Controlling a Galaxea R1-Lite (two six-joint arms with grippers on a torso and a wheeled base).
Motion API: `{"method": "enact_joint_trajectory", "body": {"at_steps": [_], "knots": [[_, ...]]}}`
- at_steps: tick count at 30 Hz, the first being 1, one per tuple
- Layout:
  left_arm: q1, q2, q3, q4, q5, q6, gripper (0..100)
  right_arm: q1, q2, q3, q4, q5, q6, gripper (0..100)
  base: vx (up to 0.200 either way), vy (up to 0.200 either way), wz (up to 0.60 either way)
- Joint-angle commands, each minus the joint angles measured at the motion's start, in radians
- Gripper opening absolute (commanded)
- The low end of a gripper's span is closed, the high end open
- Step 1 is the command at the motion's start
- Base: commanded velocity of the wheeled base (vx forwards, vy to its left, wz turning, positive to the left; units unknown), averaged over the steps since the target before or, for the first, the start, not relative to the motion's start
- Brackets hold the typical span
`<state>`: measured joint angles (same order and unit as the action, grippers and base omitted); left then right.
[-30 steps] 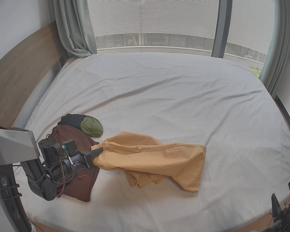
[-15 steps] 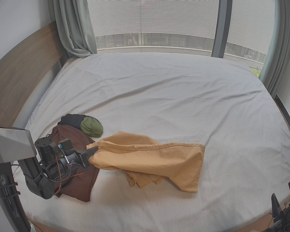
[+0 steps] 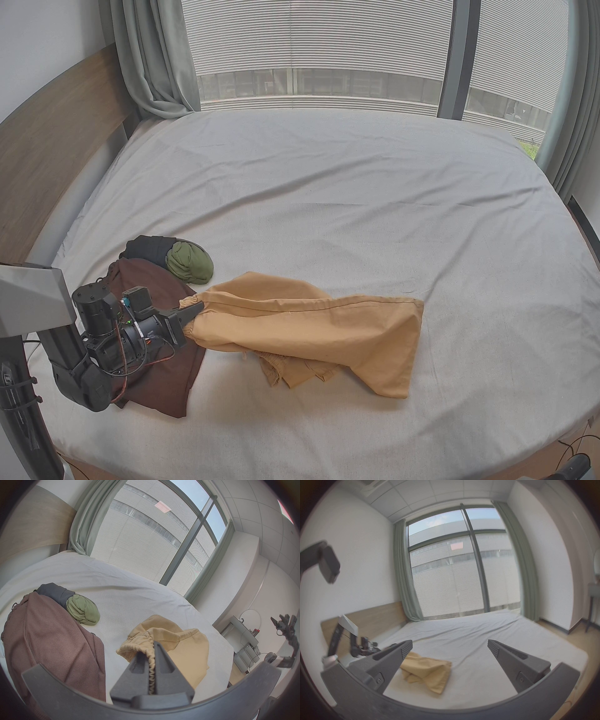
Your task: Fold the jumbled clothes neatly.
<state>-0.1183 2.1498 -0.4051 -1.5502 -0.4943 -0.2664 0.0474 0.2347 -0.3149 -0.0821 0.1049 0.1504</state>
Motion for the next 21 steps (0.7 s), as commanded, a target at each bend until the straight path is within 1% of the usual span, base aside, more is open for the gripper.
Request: {"method": "enact_joint_trajectory", "body": {"at_steps": [1,3,4,5,9,10,12,13,14,15,19,20,21], "knots": [[-0.003,-0.001,-0.001,-0.001,-0.001,-0.001,0,0.143,0.331,-0.104,-0.076,0.104,0.13,100,0.0,0.0,0.0],[-0.004,-0.001,-0.001,-0.001,-0.001,-0.001,0,0.175,0.407,-0.108,-0.145,0.108,0.115,100,0.0,0.0,0.0],[-0.006,-0.001,-0.001,-0.001,-0.001,-0.001,0,0.178,0.416,-0.108,-0.151,0.108,0.113,100,0.0,0.0,0.0],[-0.006,0.001,-0.001,-0.001,-0.001,-0.001,0,0.18,0.472,-0.118,-0.192,0.107,0.093,100,0.0,0.0,0.0],[-0.004,-0.001,-0.004,-0.001,-0.001,-0.001,0,0.184,0.598,-0.165,-0.257,0.11,0.084,100,0.0,0.0,0.0],[-0.004,-0.001,-0.003,-0.001,-0.001,-0.002,0,0.187,0.623,-0.174,-0.268,0.119,0.084,100,0.0,0.0,0.0],[-0.006,0.001,-0.003,-0.001,-0.001,-0.002,0,0.198,0.67,-0.184,-0.284,0.164,0.086,100,0.0,0.0,0.0],[-0.006,0.001,-0.003,-0.001,-0.001,-0.002,0,0.198,0.67,-0.184,-0.284,0.164,0.086,100,0.0,0.0,0.0],[-0.003,0.001,-0.004,-0.001,-0.001,-0.002,0,0.203,0.727,-0.197,-0.303,0.225,0.09,100,0.0,0.0,0.0],[-0.001,0.001,-0.004,-0.001,-0.001,-0.002,0,0.203,0.75,-0.202,-0.309,0.242,0.09,100,0.0,0.0,0.0],[0.002,-0.001,-0.006,-0.001,-0.001,-0.002,0,0.2,0.835,-0.21,-0.355,0.254,0.095,100,0.0,0.0,0.0],[0.002,-0.001,-0.011,-0.001,-0.001,-0.002,0,0.195,0.881,-0.205,-0.393,0.256,0.097,100,0.0,0.0,0.0],[0.002,-0.001,-0.011,-0.001,-0.001,-0.002,0,0.195,0.881,-0.205,-0.393,0.256,0.097,100,0.0,0.0,0.0]]}}
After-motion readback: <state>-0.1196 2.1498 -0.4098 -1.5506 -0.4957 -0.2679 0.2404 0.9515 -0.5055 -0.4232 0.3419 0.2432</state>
